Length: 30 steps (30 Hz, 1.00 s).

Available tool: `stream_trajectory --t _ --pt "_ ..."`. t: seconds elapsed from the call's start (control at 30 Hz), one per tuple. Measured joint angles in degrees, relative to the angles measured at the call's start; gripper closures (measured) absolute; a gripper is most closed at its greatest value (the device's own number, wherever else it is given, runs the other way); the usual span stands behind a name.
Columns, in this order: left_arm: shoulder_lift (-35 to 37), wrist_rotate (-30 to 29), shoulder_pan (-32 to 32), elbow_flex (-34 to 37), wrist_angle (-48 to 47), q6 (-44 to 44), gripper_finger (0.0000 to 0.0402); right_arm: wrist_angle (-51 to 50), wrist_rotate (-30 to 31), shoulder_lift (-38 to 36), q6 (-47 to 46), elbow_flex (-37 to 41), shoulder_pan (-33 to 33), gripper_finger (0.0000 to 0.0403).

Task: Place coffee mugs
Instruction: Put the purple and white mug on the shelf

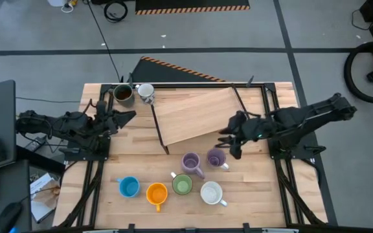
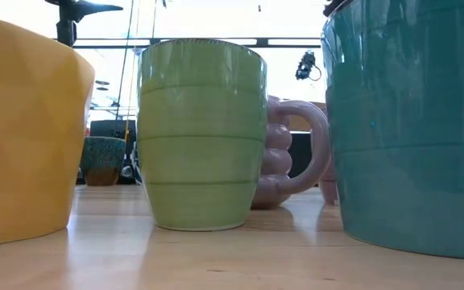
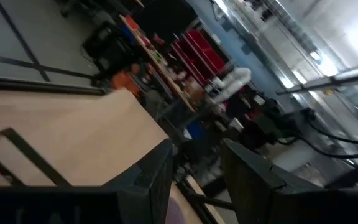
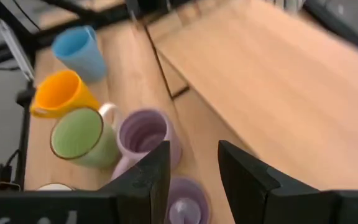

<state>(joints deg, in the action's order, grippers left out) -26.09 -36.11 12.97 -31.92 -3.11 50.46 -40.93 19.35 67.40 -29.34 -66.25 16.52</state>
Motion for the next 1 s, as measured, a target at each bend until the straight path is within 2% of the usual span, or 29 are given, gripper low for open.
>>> stream_trajectory --t 0.3,0.63,0.77,1.0 --pt "-0.15 8.76 0.02 0.0 0.03 0.77 0.026 -13.09 -6.2 14.38 -11.17 -10.04 0.39 0.0263" --pt "-0.02 13.81 0.0 -0.33 -0.64 -1.23 0.026 -17.9 -10.87 27.1 -23.54 -18.57 0.36 0.0263" --pt "-0.17 14.12 0.01 -3.62 -6.99 -4.78 0.026 -20.14 -12.01 31.16 -27.74 -21.2 0.39 0.0263" --pt "-0.15 11.89 0.0 -12.96 -26.54 -9.37 0.026 -22.56 -13.32 35.81 -33.21 -24.24 0.36 0.0263"
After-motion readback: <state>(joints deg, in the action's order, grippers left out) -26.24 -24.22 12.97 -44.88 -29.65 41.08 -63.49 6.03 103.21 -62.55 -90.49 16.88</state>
